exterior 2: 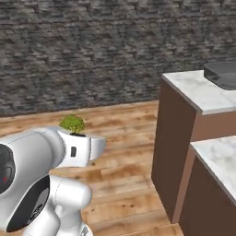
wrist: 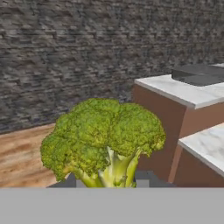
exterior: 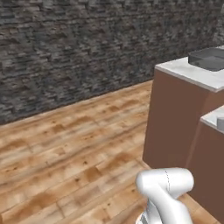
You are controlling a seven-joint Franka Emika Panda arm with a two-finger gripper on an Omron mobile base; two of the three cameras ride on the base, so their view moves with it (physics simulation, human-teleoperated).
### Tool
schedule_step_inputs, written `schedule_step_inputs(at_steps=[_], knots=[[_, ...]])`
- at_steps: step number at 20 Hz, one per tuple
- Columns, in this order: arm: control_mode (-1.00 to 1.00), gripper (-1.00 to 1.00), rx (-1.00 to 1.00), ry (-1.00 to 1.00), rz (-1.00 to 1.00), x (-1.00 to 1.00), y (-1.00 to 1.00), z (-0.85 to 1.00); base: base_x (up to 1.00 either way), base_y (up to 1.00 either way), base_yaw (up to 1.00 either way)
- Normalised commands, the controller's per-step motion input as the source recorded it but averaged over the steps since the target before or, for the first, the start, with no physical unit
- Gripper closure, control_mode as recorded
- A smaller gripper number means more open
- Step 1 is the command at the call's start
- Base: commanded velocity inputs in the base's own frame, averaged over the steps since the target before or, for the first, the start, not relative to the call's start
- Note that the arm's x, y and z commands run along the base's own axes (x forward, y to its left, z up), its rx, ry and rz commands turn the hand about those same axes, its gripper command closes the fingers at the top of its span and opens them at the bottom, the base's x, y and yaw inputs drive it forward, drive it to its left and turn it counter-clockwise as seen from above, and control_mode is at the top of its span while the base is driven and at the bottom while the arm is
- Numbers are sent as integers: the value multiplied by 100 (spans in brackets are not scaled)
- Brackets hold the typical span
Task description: Place the cold items (broccoli and squash) from the fridge in one tupperware on the dining counter. Place the warm items (hot dog and kebab skewer) in the stove area in another tupperware.
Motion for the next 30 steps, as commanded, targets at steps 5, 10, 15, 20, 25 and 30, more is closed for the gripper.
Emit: schedule_step_inputs(at_steps=[5,10,15,20,25,30], knots=[[100,100,0,0,0,0,0,0,100,87,-57],[100,100,0,0,0,0,0,0,97,96,-51],[100,100,0,0,0,0,0,0,94,100,-45],[100,100,0,0,0,0,0,0,90,100,-45],[100,100,0,0,0,0,0,0,88,100,-46],[100,100,0,0,0,0,0,0,86,100,-47]])
